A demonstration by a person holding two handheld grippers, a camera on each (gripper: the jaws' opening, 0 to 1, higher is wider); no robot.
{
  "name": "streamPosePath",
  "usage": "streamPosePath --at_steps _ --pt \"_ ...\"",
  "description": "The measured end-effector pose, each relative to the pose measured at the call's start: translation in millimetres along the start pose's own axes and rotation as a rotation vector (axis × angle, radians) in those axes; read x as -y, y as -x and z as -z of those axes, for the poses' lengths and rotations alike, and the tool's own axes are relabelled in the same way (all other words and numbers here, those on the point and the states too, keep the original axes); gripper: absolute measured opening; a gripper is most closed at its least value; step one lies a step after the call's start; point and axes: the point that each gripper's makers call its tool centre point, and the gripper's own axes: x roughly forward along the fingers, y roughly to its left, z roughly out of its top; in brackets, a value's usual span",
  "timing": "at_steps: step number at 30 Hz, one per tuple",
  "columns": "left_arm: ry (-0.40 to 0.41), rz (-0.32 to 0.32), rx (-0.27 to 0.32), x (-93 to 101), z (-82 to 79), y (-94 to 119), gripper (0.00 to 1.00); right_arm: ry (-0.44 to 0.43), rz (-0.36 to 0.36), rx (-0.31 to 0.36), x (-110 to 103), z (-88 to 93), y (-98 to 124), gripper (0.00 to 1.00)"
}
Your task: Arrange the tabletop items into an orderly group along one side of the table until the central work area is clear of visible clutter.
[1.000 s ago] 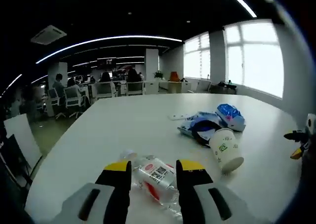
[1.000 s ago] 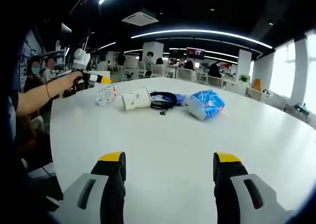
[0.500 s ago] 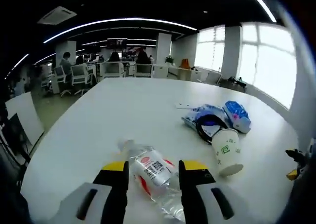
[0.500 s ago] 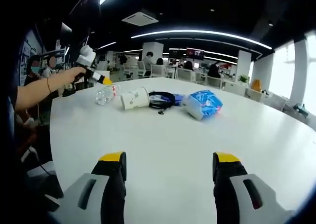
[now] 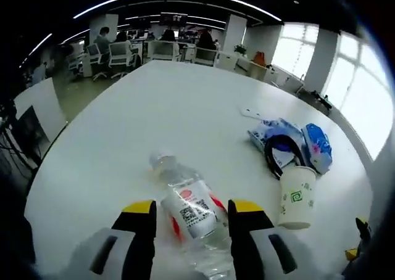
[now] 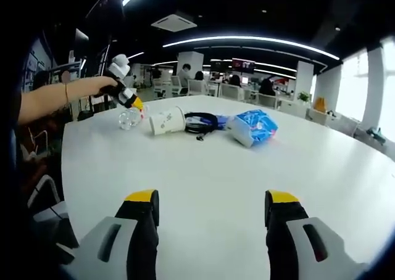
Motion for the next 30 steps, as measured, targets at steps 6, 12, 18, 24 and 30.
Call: streamPosePath --at_steps 6,12,18,24,30 --pt "-0.007 -0.026 -0.092 2.8 5.3 -1 0.49 -0.003 -0.001 0.000 1 1.9 1 0.67" --pt "-0.003 -0.045 -0.161 4.0 8.8 -7 0.51 0.006 0.000 -0.005 3 4.4 2 0.67" --pt "0.122 -0.058 -0.268 -0.6 11.2 -14 0.51 0.023 0.011 -0.024 3 10.8 3 0.66" --pt "0.165 -0.128 -0.373 -9.3 14.0 -22 0.51 0.009 0.008 -0.043 3 22.5 2 0.65" --pt "0.073 -0.243 -0.430 -13.3 10.8 -30 0.51 -0.003 0.007 -0.065 4 33.5 2 0.64"
